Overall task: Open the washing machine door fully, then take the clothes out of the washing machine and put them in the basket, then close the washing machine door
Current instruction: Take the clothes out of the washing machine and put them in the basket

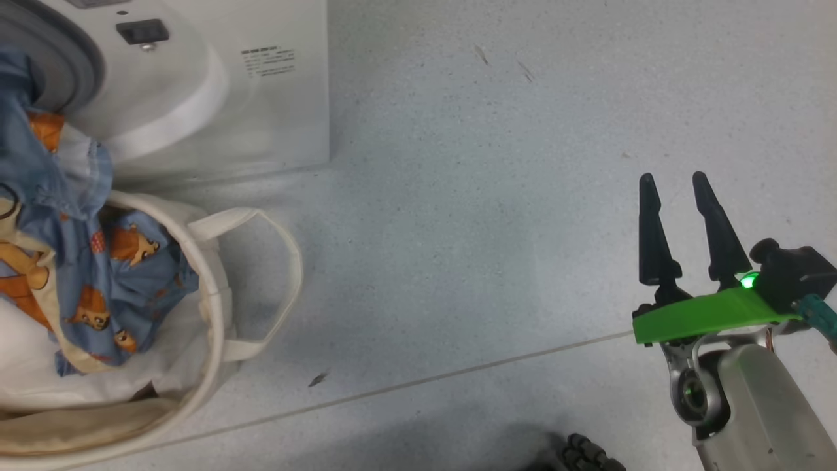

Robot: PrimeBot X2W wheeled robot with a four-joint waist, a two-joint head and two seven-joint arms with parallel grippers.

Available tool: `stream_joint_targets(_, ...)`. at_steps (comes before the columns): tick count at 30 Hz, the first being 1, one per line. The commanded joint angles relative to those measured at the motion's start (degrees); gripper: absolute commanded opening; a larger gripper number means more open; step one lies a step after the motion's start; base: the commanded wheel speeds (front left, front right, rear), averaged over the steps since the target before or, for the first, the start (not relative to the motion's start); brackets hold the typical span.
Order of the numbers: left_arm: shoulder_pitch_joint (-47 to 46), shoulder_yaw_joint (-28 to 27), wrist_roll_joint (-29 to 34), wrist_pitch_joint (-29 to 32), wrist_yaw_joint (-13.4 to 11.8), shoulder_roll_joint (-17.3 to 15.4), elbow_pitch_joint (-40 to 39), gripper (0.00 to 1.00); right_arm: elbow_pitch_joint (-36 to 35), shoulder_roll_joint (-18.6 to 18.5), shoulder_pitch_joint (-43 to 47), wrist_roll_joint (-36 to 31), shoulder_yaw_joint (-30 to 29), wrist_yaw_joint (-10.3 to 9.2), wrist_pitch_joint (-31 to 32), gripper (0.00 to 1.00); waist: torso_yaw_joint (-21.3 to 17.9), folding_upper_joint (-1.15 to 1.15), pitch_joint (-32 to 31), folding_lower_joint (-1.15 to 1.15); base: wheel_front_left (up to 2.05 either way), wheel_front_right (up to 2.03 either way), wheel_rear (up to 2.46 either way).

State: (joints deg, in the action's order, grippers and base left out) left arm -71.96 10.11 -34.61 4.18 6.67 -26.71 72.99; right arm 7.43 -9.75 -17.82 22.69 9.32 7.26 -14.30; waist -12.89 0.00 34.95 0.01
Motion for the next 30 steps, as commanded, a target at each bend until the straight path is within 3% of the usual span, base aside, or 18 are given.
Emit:
stream_joint_targets(1,-0.29,-0.43,-0.32,0.35,0.31,-2.37,-0.18,0.00,-1.89,-0.75,0.45,-0.30,0.56,0.23,-0.70,1.00,0.23,0.00,-0.21,-0.01,0.00,0.00,0.00)
stream_joint_targets(7,0.44,0.69,-0.45,-3.36,0.68,-1.70,-0.41,0.00,-1.43,-0.83,0.70,-0.30,0.89,0.23,-0.70,1.00,0.65,0.00,-2.12,-0.01,0.00,0.00,0.00)
stream_joint_targets(13,3.61,1.56,-0.83,-14.92,0.78,-1.49,-3.18,0.00,0.09,-0.62,1.72,-0.02,1.37,0.23,-0.70,1.00,1.25,0.00,-6.15,-0.01,0.00,0.00,0.00)
stream_joint_targets(18,9.16,1.40,-1.94,-18.99,0.80,-2.01,-7.94,0.00,1.45,-0.63,2.89,0.20,1.70,0.23,-0.70,1.00,2.40,0.00,-10.90,-0.01,0.00,0.00,0.00)
stream_joint_targets(22,17.86,-5.85,0.14,-19.15,-0.14,-2.85,-21.92,0.00,2.68,-0.65,4.14,0.23,2.19,0.23,-0.70,1.00,4.16,0.00,-15.64,-0.01,0.00,0.00,0.00)
stream_joint_targets(26,27.91,-12.30,5.01,-19.16,-1.89,-0.15,-34.09,0.00,4.01,-0.46,5.48,0.42,3.05,0.23,-0.70,1.00,5.80,0.00,-19.89,-0.01,0.00,0.00,0.00)
stream_joint_targets(30,34.99,-15.48,8.19,-19.17,-1.98,2.63,-41.18,0.00,4.68,-0.26,6.42,0.53,3.71,0.23,-0.70,1.00,6.75,0.00,-22.52,-0.01,0.00,0.00,0.00)
